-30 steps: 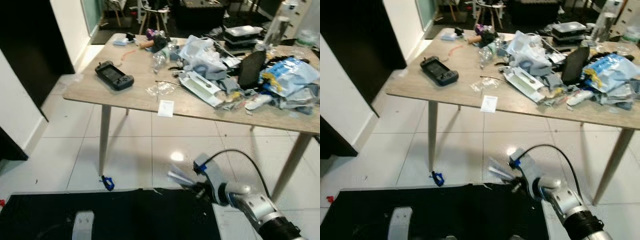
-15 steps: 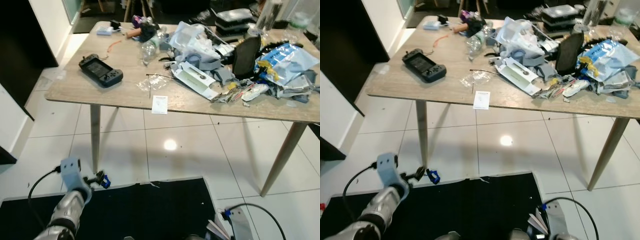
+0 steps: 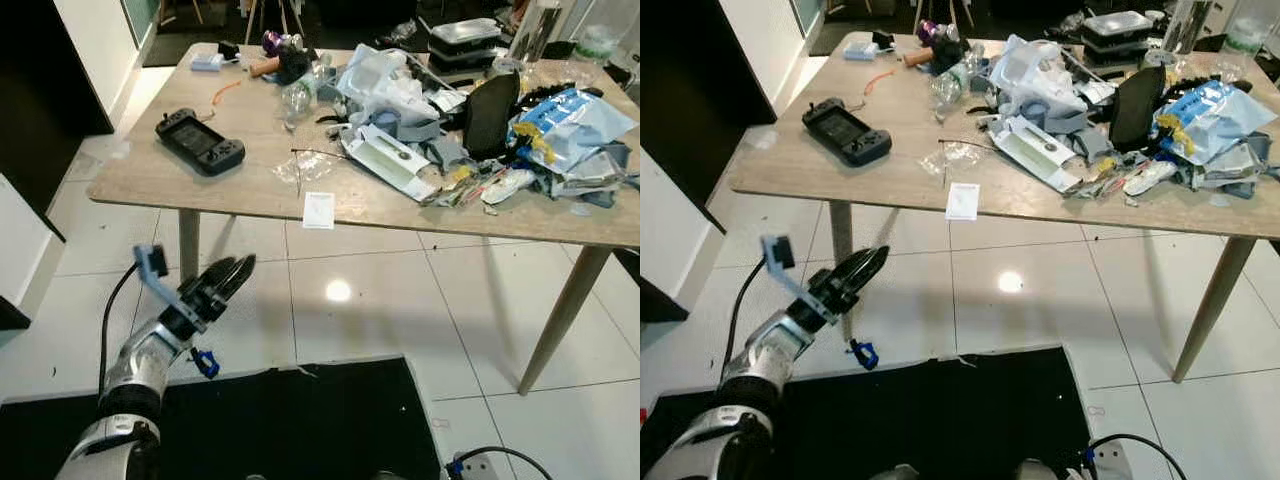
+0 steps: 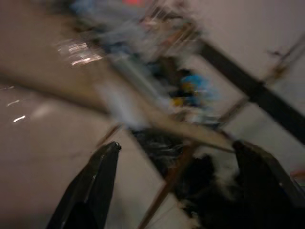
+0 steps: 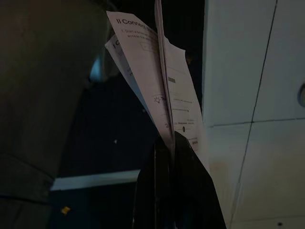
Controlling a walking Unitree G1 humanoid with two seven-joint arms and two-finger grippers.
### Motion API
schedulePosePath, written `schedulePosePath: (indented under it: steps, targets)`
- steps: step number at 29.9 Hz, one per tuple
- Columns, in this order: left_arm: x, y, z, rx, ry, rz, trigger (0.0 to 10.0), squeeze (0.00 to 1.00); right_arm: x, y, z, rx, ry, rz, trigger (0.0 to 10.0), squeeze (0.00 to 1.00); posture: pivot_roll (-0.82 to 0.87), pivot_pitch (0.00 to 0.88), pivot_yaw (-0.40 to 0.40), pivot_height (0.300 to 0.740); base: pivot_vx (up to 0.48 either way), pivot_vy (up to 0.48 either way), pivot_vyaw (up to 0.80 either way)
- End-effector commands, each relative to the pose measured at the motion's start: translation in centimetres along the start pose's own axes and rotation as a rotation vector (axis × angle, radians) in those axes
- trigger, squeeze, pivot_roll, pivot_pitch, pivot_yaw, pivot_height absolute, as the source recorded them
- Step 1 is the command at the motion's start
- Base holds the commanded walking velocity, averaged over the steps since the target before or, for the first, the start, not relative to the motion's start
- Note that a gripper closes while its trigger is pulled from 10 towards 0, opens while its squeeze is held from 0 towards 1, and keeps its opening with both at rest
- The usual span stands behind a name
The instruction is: Picking trash to rubbish bin
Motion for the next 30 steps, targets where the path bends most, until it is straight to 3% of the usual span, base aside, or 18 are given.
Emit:
schedulePosePath:
  steps: [1, 3, 6, 9, 11, 12, 16, 23, 30]
  targets:
    - [-0.9, -0.5, -0.3, 0.019, -0.017, -0.050, 10.0, 1.00, 0.6, 0.0, -1.1, 0.031, 0.020, 0.011, 10.0, 0.00, -0.05, 0.118, 0.043, 0.740, 0.000, 0.000, 0.00]
    - [-1.9, -1.9, -0.7, 0.052, -0.092, -0.079, 10.0, 1.00, 0.6, 0.0, -1.2, 0.031, 0.025, 0.010, 10.0, 0.00, -0.05, 0.120, 0.036, 0.740, 0.000, 0.000, 0.00]
    - [-2.0, -2.3, -0.7, 0.048, -0.112, -0.074, 10.0, 1.00, 0.6, 0.0, -1.2, 0.031, 0.027, 0.009, 10.0, 0.00, -0.05, 0.120, 0.036, 0.740, 0.000, 0.000, 0.00]
    - [-1.8, -3.7, -1.2, 0.100, -0.295, 0.023, 10.0, 0.98, 0.7, -0.1, -1.1, 0.020, 0.028, 0.003, 10.0, 0.00, -0.05, 0.120, 0.036, 0.740, 0.000, 0.000, 0.00]
    - [-1.8, -3.8, -1.4, 0.121, -0.332, 0.052, 10.0, 0.98, 0.8, -0.1, -1.1, 0.018, 0.027, 0.001, 10.0, 0.00, -0.05, 0.120, 0.036, 0.740, 0.000, 0.000, 0.00]
    - [-1.6, -3.9, -1.6, 0.131, -0.356, 0.084, 10.0, 0.00, 0.8, -0.1, -1.2, 0.019, 0.031, 0.000, 10.0, 0.00, -0.05, 0.120, 0.036, 0.740, 0.000, 0.000, 0.00]
    - [-1.4, -3.9, -2.6, 0.173, -0.403, 0.151, 10.0, 0.00, 0.9, -0.1, -1.3, 0.026, 0.059, 0.001, 10.0, 0.00, -0.05, 0.121, 0.040, 0.740, 0.000, 0.000, 0.00]
    - [-1.6, -4.2, -3.4, 0.183, -0.418, 0.167, 10.0, 0.00, 0.9, 0.0, -1.7, 0.037, 0.082, 0.002, 10.0, 0.00, -0.05, 0.116, 0.035, 0.740, 0.000, -0.454, 0.00]
    - [-1.3, -4.6, -3.0, 0.174, -0.493, 0.215, 10.0, 0.00, 0.9, 0.0, -1.9, 0.039, 0.093, 0.005, 10.0, 0.00, -0.05, 0.116, 0.035, 0.740, 0.000, -0.181, 0.00]
Point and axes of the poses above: a point about 5 cm out from each wrist's last joint towards the gripper, its own y axis pointing back from the gripper into the wrist, its own z axis along the axis of the wrist's last joint, x = y × z, the point moved 2 cm from there along -y, pointing out of the wrist towards the gripper, and after that the axes turned 5 degrees about y, right-handed, at the moved point
